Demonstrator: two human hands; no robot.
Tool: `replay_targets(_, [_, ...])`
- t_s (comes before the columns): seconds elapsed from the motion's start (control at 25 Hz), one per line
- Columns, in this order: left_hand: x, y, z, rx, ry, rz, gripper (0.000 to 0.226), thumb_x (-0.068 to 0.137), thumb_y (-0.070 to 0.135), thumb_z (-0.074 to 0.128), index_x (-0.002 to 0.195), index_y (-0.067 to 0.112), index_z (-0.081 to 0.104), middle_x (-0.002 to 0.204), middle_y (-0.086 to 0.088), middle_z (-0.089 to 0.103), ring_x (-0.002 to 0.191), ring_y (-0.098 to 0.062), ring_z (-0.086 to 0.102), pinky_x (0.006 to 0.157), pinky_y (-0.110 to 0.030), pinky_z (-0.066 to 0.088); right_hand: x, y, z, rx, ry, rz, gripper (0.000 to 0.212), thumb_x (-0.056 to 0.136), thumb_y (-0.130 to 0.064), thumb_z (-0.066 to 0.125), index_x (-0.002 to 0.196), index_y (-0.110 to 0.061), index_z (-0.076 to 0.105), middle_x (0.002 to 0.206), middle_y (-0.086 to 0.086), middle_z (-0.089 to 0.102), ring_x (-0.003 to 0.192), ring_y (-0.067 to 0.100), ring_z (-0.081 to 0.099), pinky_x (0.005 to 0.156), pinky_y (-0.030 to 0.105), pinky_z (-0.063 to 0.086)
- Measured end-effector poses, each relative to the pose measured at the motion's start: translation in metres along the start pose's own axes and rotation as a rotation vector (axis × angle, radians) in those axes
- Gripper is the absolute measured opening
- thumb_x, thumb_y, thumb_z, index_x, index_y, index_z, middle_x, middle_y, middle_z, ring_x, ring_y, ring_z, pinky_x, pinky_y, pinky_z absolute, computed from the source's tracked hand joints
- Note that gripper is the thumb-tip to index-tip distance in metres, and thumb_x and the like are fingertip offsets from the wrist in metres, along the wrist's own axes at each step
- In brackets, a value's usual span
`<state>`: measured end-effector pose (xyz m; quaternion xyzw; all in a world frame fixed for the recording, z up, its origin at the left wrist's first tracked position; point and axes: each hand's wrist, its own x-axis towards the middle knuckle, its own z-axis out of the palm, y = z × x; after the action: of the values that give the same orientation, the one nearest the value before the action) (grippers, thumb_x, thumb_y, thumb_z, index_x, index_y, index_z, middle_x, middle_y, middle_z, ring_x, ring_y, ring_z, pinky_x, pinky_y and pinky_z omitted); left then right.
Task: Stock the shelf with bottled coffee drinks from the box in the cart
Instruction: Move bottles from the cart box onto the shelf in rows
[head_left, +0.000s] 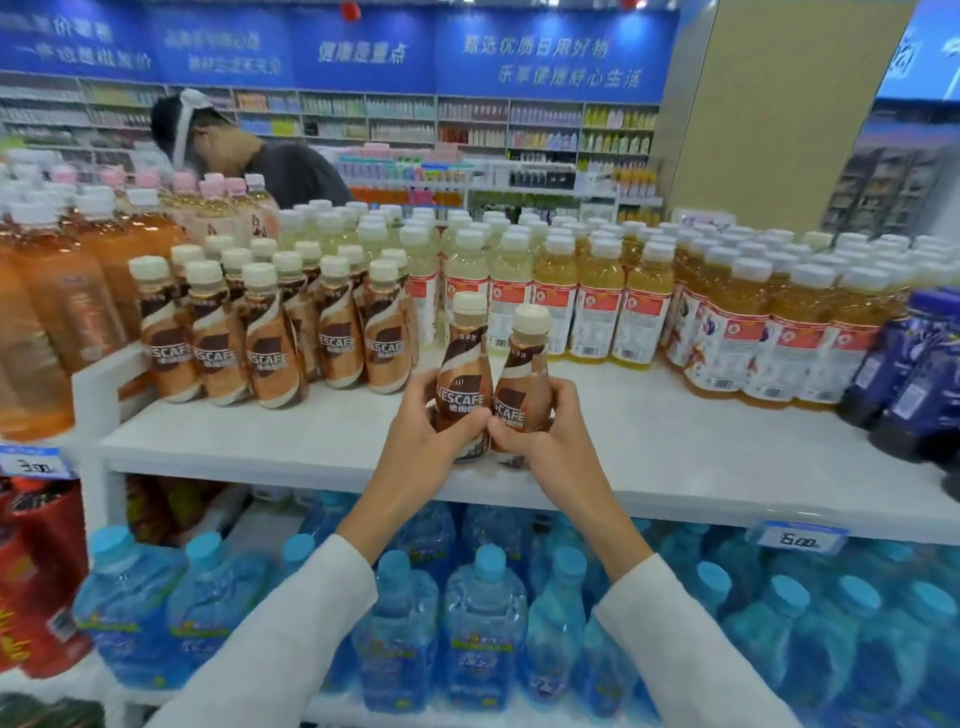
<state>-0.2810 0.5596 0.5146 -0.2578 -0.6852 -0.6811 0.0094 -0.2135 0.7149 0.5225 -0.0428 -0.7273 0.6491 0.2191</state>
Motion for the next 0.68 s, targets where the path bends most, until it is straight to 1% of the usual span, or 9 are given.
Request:
replay_targets(0.12, [0.0,-0.007,-0.001,0.008,0.01,0.013,0.055,0.082,0.035,0.081,0.125,0.047,0.048,0.114,0.028,0.069,0.108,0.005,0.067,0.085,-0.014,0.053,0.001,0.007,0.0,-0.025,0.004,-0.013,0.058,0.081,-0.02,0.086,0.122,-0.028,0.046,0.109,-0.012,0.07,0.098,0.001,0.069,0.08,0.018,0.056])
replay_targets(0.24, [-0.004,-0.009,-0.005,0.068,0.0,0.032,0.061,0.081,0.032,0.085,0.126,0.051,0.049,0.119,0.032,0.066,0.113,0.009,0.063,0.088,-0.01,0.051,-0.003,0.005,-0.003,-0.114,-0.03,0.001,0.069,0.081,-0.03,0.086,0.131,-0.029,0.039,0.12,-0.011,0.064,0.104,-0.004,0.065,0.089,0.017,0.054])
replay_targets(0.32, [-0.006,-0.011,-0.009,0.099,-0.017,0.002,0.078,0.074,0.033,0.09,0.138,0.046,0.048,0.13,0.031,0.062,0.119,0.008,0.058,0.094,-0.013,0.05,-0.008,0.005,-0.008,-0.172,0.014,0.015,0.082,0.077,-0.037,0.088,0.138,-0.03,0.033,0.128,-0.014,0.057,0.113,-0.004,0.059,0.095,0.017,0.048])
replay_targets(0.4, [-0.009,-0.01,-0.013,0.127,-0.009,-0.015,0.096,0.07,0.033,0.094,0.15,0.036,0.041,0.139,0.023,0.056,0.123,0.001,0.057,0.101,-0.02,0.049,-0.015,0.005,-0.012,-0.228,0.112,0.001,0.086,0.072,-0.045,0.089,0.137,-0.034,0.035,0.128,-0.018,0.055,0.116,-0.003,0.057,0.097,0.021,0.046])
replay_targets(0.44, [-0.01,-0.01,-0.015,0.128,0.005,-0.015,0.096,0.07,0.031,0.094,0.151,0.033,0.042,0.137,0.021,0.056,0.122,-0.002,0.058,0.102,-0.023,0.05,-0.018,0.004,-0.012,-0.254,0.15,-0.001,0.084,0.069,-0.049,0.09,0.134,-0.035,0.038,0.125,-0.021,0.056,0.113,-0.003,0.058,0.093,0.019,0.047])
replay_targets(0.48, [-0.011,-0.01,-0.015,0.121,0.022,-0.014,0.09,0.072,0.027,0.093,0.148,0.03,0.045,0.136,0.018,0.058,0.121,-0.006,0.061,0.102,-0.026,0.052,-0.02,0.005,-0.009,-0.279,0.18,0.001,0.083,0.067,-0.052,0.09,0.131,-0.035,0.042,0.122,-0.02,0.058,0.109,-0.002,0.06,0.089,0.018,0.048])
replay_targets(0.56, [-0.012,-0.008,-0.015,0.125,0.05,-0.006,0.074,0.074,0.02,0.092,0.137,0.029,0.053,0.131,0.013,0.064,0.116,-0.009,0.066,0.102,-0.033,0.055,-0.022,0.006,-0.001,-0.33,0.23,-0.024,0.079,0.065,-0.054,0.09,0.127,-0.031,0.048,0.119,-0.017,0.06,0.107,-0.001,0.061,0.087,0.018,0.05])
replay_targets(0.6, [-0.012,-0.008,-0.015,0.134,0.059,0.0,0.068,0.075,0.019,0.092,0.131,0.031,0.055,0.127,0.014,0.065,0.113,-0.008,0.067,0.1,-0.033,0.056,-0.023,0.008,0.003,-0.356,0.249,-0.045,0.074,0.066,-0.052,0.089,0.125,-0.031,0.05,0.117,-0.016,0.061,0.105,-0.001,0.061,0.088,0.019,0.05])
replay_targets(0.68, [-0.012,-0.007,-0.015,0.144,0.069,0.005,0.064,0.073,0.018,0.093,0.123,0.037,0.056,0.12,0.019,0.065,0.108,-0.002,0.068,0.095,-0.026,0.057,-0.021,0.009,0.003,-0.368,0.244,-0.062,0.06,0.075,-0.042,0.087,0.123,-0.034,0.053,0.113,-0.02,0.063,0.103,-0.005,0.061,0.09,0.02,0.051])
